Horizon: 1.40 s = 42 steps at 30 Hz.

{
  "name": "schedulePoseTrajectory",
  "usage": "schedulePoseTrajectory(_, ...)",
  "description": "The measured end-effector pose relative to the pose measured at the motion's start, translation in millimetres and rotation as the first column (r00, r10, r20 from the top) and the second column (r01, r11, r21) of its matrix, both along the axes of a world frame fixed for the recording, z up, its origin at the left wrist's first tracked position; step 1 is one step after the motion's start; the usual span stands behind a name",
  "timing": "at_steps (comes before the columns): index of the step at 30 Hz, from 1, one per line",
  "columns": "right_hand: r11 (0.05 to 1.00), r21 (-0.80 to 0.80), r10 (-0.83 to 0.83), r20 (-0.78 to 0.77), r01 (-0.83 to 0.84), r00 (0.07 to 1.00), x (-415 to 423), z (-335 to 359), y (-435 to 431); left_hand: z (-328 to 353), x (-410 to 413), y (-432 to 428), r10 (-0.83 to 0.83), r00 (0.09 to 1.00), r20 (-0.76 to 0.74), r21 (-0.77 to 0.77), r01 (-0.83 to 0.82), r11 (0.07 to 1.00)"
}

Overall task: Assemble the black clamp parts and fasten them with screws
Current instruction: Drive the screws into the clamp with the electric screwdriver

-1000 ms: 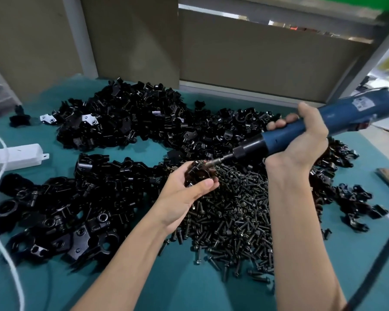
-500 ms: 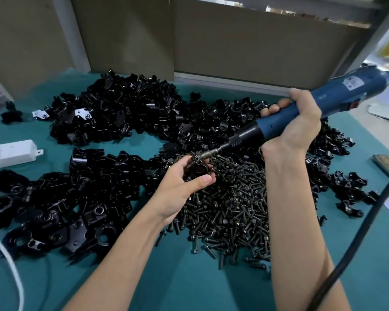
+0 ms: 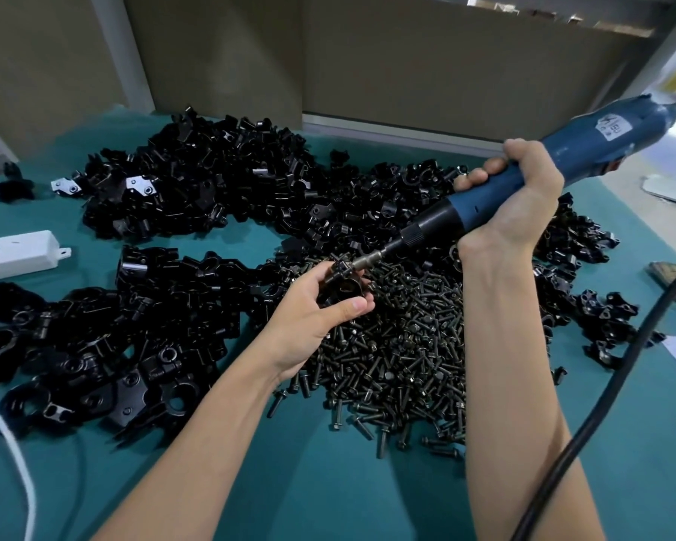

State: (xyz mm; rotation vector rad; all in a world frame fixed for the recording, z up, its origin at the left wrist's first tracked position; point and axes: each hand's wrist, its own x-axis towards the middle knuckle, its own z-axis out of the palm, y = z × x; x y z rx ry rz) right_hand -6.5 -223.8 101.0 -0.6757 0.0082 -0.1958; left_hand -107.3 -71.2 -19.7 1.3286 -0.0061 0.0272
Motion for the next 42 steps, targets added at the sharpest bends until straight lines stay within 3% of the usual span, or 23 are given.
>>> schedulePoseTrajectory(14, 1.0, 0.013, 0.019, 0.015, -0.02, 1.0, 1.0, 0.2, -0.3, 4.0, -0.2, 1.8, -0.03, 0.997, 0.073, 0.124, 0.021, 0.992)
schedulePoseTrajectory(20, 1.0, 0.013, 0.026, 0.035, -0.027, 0.999, 0.3, 0.0, 3.0, 2.8, -0.8, 2.1, -0.08, 0.997, 0.02, -0.091, 0.082, 0.993)
schedulePoseTrajectory(25, 0.997, -0.02, 0.081, 0.092, -0.079, 0.993, -0.1, -3.5, 3.2, 4.3, -1.9, 7.2, -0.147, 0.989, -0.022, -0.159, 0.142, 0.977)
schedulePoseTrajectory(42, 0.995, 0.016, 0.097, 0.037, -0.097, 0.995, 2.7, -7.1, 3.2, 4.9, -3.9, 9.3, -0.118, 0.993, -0.028, 0.043, 0.119, 0.992)
